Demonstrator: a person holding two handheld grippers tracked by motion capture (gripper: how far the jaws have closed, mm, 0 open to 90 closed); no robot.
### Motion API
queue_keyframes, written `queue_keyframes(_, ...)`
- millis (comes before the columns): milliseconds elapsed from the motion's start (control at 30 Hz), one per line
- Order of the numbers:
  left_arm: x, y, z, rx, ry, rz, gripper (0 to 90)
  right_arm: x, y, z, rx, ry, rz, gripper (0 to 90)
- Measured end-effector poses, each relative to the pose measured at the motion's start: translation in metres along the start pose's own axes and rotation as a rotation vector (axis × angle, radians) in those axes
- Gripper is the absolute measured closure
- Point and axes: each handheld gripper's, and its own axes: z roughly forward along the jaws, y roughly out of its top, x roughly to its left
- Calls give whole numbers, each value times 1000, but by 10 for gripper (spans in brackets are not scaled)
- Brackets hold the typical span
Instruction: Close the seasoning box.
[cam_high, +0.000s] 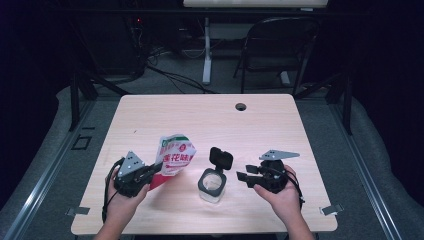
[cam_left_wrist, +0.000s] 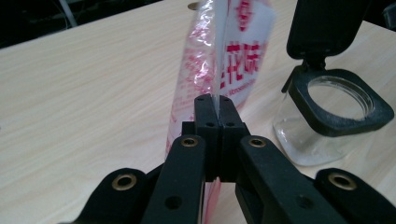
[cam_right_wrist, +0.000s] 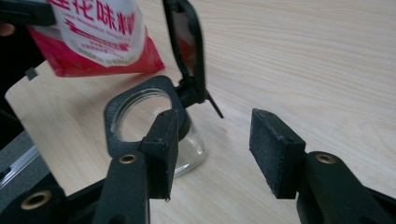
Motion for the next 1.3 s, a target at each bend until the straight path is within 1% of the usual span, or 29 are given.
queue_keyframes(33, 0, -2, 0, 3, -1, -5, 900, 2, 2, -1, 3, 7, -13, 531)
queue_keyframes(133, 2, -12, -1, 6, -4, -28, 900, 6, 5, -4, 11, 16, -26, 535)
queue_keyframes(233, 3, -22, -1, 13, -20, -58, 900, 9, 8, -5, 11, 25, -20, 543)
queue_keyframes(300, 3, -28, 1, 27, -23, -65, 900, 11, 9, -6, 7, 32, -14, 558)
queue_keyframes(333, 3, -32, 2, 30, -32, -75, 900, 12, 10, -6, 12, 34, -10, 564)
queue_keyframes(367, 3, -34, 2, 33, -32, -74, 900, 13, 11, -7, 6, 36, -7, 574)
queue_keyframes(433, 4, -38, 3, 43, -40, -86, 900, 14, 13, -8, 0, 45, -7, 582)
queue_keyframes(467, 4, -40, 4, 43, -48, -103, 900, 15, 14, -8, -5, 49, -4, 588)
queue_keyframes(500, 5, -42, 4, 38, -54, -116, 900, 17, 15, -7, -9, 64, -5, 597)
queue_keyframes(533, 6, -43, 4, 41, -58, -125, 900, 19, 16, -6, -6, 71, -5, 603)
queue_keyframes(600, 7, -45, 6, 37, -67, -148, 900, 21, 18, -5, -4, 75, -15, 616)
queue_keyframes(633, 8, -46, 6, 37, -70, -152, 900, 24, 19, -5, -3, 75, -21, 629)
queue_keyframes(700, 8, -48, 8, 42, -84, -180, 900, 27, 20, -3, 6, 86, -28, 654)
queue_keyframes(733, 8, -49, 9, 45, -86, -183, 900, 28, 20, -3, 13, 92, -24, 682)
queue_keyframes(833, 7, -50, 11, 53, -90, -184, 900, 31, 21, -1, 30, 122, -11, 705)
queue_keyframes(867, 7, -50, 11, 52, -89, -179, 900, 31, 21, 0, 36, 122, -13, 708)
queue_keyframes(900, 7, -50, 12, 53, -92, -183, 900, 32, 21, 1, 44, 127, -18, 715)
queue_keyframes(1133, 7, -53, 13, 49, -94, -193, 900, 38, 22, 10, 82, 147, -33, 719)
queue_keyframes(1300, 6, -53, 13, 51, -96, -185, 900, 44, 23, 18, 101, 155, -47, 717)
